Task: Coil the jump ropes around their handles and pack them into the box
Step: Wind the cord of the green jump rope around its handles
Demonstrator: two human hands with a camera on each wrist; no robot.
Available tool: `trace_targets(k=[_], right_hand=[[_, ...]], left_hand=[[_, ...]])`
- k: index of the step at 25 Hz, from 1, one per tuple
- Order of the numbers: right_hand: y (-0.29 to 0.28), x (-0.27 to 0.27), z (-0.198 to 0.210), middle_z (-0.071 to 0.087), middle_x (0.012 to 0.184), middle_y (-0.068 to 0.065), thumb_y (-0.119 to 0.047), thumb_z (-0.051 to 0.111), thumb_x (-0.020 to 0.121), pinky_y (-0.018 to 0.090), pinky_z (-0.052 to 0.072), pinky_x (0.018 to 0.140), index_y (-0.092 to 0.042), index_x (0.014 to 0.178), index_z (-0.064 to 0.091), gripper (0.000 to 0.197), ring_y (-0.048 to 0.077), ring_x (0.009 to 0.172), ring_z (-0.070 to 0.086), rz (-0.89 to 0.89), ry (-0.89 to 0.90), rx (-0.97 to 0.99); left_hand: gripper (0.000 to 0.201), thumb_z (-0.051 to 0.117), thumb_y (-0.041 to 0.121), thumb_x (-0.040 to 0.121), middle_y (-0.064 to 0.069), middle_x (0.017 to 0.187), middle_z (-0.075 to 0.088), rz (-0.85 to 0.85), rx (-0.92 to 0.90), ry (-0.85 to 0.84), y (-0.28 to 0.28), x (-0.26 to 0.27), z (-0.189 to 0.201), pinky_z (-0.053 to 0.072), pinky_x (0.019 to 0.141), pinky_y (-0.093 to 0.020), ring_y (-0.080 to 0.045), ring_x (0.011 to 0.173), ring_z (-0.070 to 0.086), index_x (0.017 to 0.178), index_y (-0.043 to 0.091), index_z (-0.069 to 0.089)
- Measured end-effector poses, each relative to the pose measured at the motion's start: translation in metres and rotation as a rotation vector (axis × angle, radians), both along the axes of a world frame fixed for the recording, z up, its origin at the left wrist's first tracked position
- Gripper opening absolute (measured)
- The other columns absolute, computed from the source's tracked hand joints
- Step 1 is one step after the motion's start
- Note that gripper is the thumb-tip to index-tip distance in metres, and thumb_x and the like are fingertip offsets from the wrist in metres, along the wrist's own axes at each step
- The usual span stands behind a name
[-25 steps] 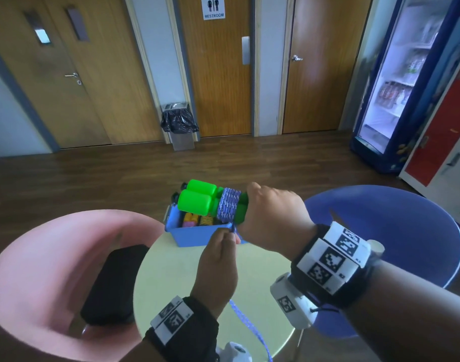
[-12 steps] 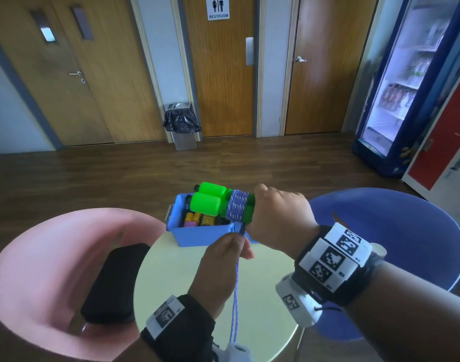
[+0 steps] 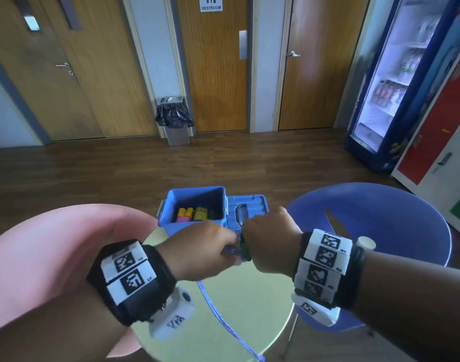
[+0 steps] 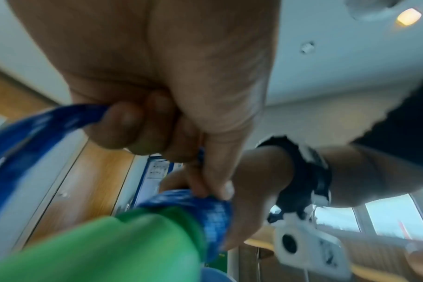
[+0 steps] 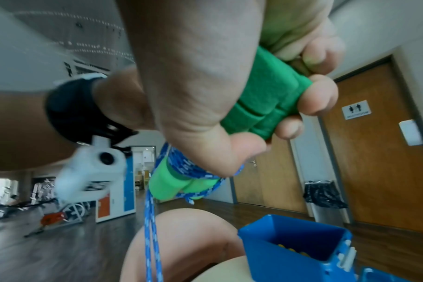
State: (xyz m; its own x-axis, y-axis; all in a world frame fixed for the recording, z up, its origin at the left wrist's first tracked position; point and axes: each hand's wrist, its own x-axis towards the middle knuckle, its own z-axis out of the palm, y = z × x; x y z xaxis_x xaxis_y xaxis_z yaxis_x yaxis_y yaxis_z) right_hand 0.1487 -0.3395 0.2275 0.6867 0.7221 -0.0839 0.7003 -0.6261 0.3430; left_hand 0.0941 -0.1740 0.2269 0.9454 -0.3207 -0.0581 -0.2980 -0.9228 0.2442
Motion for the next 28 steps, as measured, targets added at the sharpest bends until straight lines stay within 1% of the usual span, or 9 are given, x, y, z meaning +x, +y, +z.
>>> trace_targets(k=[5,9,13,18,19,21,23,26,28], right_hand=[[-0.008,-0.01,0.026,0.057,0.078,-0.003,-0.021,0.051,0.077,0.034,0.024,0.06,-0.023,0.078,0.049,0.003,0.019,0.053,0.033,0.171,0.006,0.017],[-0.018,-0.016,0.046,0.048,0.066,-0.004,-0.024,0.052,0.075,0.034,0.026,0.06,-0.025,0.072,0.043,0.01,0.021,0.054,0.044,0.212,0.007,-0.001],[-0.029,-0.019,0.045,0.046,0.081,-0.006,-0.04,0.06,0.073,0.035,0.045,0.066,-0.024,0.085,0.046,0.025,0.022,0.079,0.056,0.15,0.166,0.199],[-0.037,-0.005,0.04,0.045,0.12,-0.009,-0.072,0.06,0.071,0.031,0.049,0.091,-0.034,0.123,0.051,0.066,0.013,0.107,0.051,-0.132,0.638,0.638],[-0.035,-0.003,0.038,0.053,0.12,-0.008,-0.071,0.058,0.076,0.033,0.053,0.086,-0.036,0.123,0.051,0.059,0.014,0.102,0.059,-0.229,0.713,0.706],[-0.028,-0.001,0.031,0.067,0.098,-0.001,-0.065,0.053,0.087,0.035,0.058,0.065,-0.031,0.107,0.056,0.039,0.018,0.07,0.07,-0.37,0.762,0.803],[-0.02,0.001,0.028,0.066,0.079,0.0,-0.064,0.051,0.09,0.03,0.05,0.051,-0.022,0.094,0.057,0.043,0.017,0.049,0.063,-0.417,0.691,0.809],[-0.019,0.003,0.025,0.06,0.073,-0.003,-0.063,0.058,0.087,0.027,0.043,0.052,-0.017,0.088,0.059,0.046,0.012,0.057,0.053,-0.381,0.619,0.839],[-0.02,0.001,0.028,0.061,0.072,-0.005,-0.062,0.06,0.086,0.025,0.042,0.052,-0.02,0.087,0.061,0.041,0.008,0.059,0.052,-0.334,0.65,0.87]], left_hand=[[0.022,0.056,0.055,0.087,0.016,0.077,0.051,-0.193,-0.057,-0.059,0.013,0.005,0.015,0.036,0.066,-0.022,-0.005,0.075,0.051,0.079,0.035,0.052],[0.033,0.05,0.058,0.087,0.013,0.109,0.054,-0.235,-0.306,0.088,0.011,0.01,0.013,0.046,0.091,-0.037,-0.009,0.102,0.057,0.086,0.028,0.064],[0.023,0.051,0.063,0.08,0.009,0.074,0.062,-0.122,-0.385,0.148,0.006,0.01,0.018,0.051,0.077,-0.045,-0.007,0.074,0.059,0.073,0.042,0.057],[0.041,0.055,0.071,0.074,0.002,0.063,0.054,0.007,-0.423,0.075,0.011,0.008,0.019,0.048,0.066,-0.037,-0.008,0.062,0.05,0.07,0.029,0.056],[0.045,0.059,0.068,0.075,0.004,0.061,0.049,0.027,-0.429,0.062,0.011,0.008,0.02,0.044,0.062,-0.033,-0.006,0.06,0.045,0.069,0.024,0.055],[0.047,0.071,0.052,0.081,0.005,0.058,0.042,0.063,-0.437,0.026,0.008,0.01,0.023,0.036,0.058,-0.027,-0.005,0.057,0.039,0.068,0.012,0.051],[0.047,0.073,0.041,0.085,0.004,0.058,0.038,0.086,-0.435,-0.002,0.006,0.009,0.023,0.032,0.056,-0.026,-0.007,0.055,0.035,0.065,0.007,0.047],[0.049,0.068,0.047,0.087,0.002,0.058,0.043,0.072,-0.502,0.061,0.011,0.007,0.021,0.036,0.056,-0.03,-0.01,0.055,0.04,0.062,0.01,0.048],[0.045,0.065,0.051,0.081,0.001,0.057,0.048,0.086,-0.685,0.15,0.016,0.007,0.021,0.041,0.054,-0.031,-0.013,0.054,0.046,0.058,0.016,0.051]])
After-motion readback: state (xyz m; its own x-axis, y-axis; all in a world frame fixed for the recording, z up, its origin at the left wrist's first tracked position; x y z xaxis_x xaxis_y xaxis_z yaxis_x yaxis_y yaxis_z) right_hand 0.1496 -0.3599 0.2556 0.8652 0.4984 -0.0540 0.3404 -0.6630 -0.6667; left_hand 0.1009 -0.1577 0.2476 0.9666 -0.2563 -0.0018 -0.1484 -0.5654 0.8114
